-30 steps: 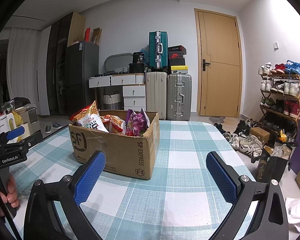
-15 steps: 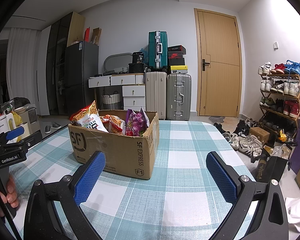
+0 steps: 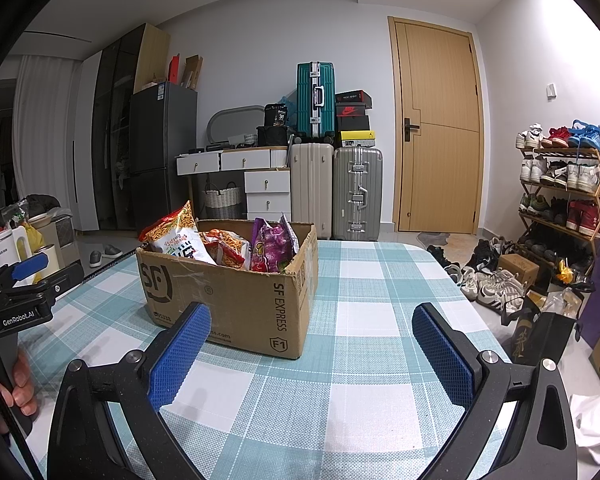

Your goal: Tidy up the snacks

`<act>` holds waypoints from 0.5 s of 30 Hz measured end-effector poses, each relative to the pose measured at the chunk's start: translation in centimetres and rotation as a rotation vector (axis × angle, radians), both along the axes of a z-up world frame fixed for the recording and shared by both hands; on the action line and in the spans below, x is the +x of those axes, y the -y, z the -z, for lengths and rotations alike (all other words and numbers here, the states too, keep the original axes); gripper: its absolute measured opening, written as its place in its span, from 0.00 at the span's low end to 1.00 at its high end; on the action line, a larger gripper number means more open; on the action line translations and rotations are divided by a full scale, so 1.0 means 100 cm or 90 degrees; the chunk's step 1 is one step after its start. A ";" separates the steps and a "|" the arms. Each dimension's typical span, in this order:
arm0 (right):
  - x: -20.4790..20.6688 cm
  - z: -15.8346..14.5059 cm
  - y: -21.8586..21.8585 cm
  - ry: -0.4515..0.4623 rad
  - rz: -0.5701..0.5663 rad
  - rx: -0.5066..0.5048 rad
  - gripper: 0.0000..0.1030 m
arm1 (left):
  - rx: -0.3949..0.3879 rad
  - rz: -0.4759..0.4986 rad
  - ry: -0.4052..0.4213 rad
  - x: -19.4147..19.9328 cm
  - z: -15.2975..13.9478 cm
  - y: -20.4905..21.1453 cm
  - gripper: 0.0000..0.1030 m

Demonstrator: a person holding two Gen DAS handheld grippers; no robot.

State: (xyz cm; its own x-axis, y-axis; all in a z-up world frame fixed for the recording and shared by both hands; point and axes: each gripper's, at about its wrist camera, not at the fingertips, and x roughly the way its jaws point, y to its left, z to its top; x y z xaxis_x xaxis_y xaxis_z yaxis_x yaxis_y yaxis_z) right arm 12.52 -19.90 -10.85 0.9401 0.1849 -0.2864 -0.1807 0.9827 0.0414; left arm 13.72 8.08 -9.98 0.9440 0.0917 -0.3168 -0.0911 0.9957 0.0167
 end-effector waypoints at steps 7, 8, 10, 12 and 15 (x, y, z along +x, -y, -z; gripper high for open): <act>0.000 0.000 0.000 0.000 0.000 0.000 1.00 | 0.000 0.000 0.000 -0.001 0.000 0.000 0.99; 0.000 0.000 0.000 0.000 0.000 0.000 1.00 | 0.000 0.000 0.000 0.000 0.000 0.000 0.99; 0.000 0.000 0.000 0.000 0.000 0.000 1.00 | 0.000 0.000 0.000 0.000 0.000 0.000 0.99; 0.000 0.000 0.000 0.000 0.000 -0.001 1.00 | 0.000 0.000 0.000 -0.001 0.000 0.000 0.99; 0.000 0.000 0.000 0.000 0.000 0.000 1.00 | -0.001 -0.003 0.000 0.000 0.000 0.000 0.99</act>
